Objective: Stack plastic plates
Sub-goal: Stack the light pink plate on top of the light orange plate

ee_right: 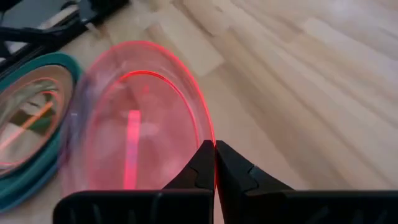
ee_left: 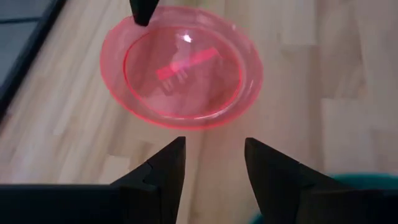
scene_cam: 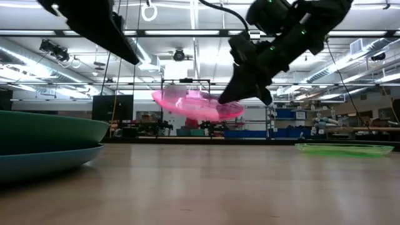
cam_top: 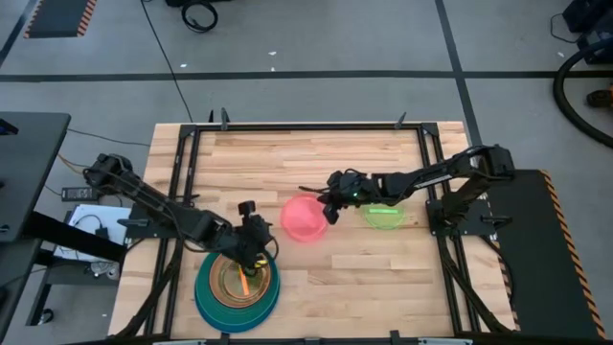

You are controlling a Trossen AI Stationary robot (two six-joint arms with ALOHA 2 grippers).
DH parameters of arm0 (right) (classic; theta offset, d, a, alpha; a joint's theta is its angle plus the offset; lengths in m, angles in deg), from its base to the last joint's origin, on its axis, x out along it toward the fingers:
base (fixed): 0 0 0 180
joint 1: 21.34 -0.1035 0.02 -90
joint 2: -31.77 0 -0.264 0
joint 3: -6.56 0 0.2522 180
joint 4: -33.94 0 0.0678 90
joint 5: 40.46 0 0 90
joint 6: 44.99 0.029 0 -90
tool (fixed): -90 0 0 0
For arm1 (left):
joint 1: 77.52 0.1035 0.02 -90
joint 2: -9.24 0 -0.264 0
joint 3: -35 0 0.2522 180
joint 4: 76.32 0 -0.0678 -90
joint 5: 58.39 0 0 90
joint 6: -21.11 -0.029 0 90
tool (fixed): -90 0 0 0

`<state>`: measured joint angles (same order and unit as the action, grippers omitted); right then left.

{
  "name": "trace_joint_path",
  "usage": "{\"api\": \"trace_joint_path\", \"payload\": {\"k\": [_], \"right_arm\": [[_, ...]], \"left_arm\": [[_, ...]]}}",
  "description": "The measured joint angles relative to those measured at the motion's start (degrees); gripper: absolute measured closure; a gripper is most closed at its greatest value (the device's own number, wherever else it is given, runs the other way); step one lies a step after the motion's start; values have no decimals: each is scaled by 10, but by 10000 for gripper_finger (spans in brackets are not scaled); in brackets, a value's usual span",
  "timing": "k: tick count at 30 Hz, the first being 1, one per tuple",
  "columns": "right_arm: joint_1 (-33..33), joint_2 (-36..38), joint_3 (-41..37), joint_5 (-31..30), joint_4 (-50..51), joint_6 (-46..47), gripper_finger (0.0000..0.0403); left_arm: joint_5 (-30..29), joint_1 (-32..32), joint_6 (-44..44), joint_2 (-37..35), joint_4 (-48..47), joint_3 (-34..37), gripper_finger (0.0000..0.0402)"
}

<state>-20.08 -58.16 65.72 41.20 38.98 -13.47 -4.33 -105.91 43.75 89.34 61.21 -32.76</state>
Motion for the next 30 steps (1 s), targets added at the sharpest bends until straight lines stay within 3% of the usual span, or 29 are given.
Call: {"api": "trace_joint_path", "payload": {"k": [13, 22, 30], "right_arm": [[-70, -144, 229, 3, 154, 16, 393], [-90, -234, 359, 3, 177, 34, 393], [-103, -293, 433, 19, 178, 77, 393]], "left_arm": [[20, -121, 149, -4, -104, -1, 230], [65, -215, 248, -34, -167, -1, 230], [66, -299, 253, -70, -167, -1, 230]]}}
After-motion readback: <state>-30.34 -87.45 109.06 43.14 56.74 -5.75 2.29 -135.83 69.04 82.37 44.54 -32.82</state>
